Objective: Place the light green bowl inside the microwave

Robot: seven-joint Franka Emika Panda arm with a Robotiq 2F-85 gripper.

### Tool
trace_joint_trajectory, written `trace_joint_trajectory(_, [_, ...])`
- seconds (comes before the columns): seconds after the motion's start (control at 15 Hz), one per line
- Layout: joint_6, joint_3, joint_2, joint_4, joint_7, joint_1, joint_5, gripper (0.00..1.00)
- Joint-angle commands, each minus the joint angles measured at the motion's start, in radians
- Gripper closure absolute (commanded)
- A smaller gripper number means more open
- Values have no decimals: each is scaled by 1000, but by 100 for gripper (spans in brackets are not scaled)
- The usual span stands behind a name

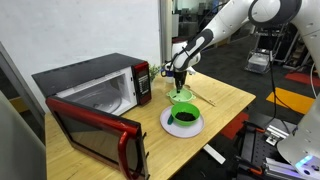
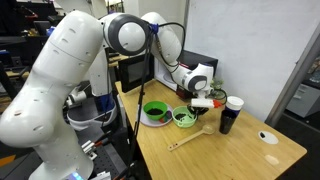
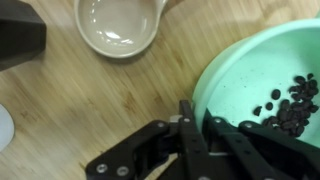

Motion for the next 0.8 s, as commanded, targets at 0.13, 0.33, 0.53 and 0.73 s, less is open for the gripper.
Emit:
trace_joint_trajectory(0.13, [82,4,-107,-173,110,15,21,98])
trace_joint_trajectory(0.33, [96,10,-144,-191,170,8,39,98])
trace_joint_trajectory(0.53, [93,10,-176,-199,222,4,55,98])
trace_joint_trajectory(0.73, [89,21,-215,-218,249,-7,94,98])
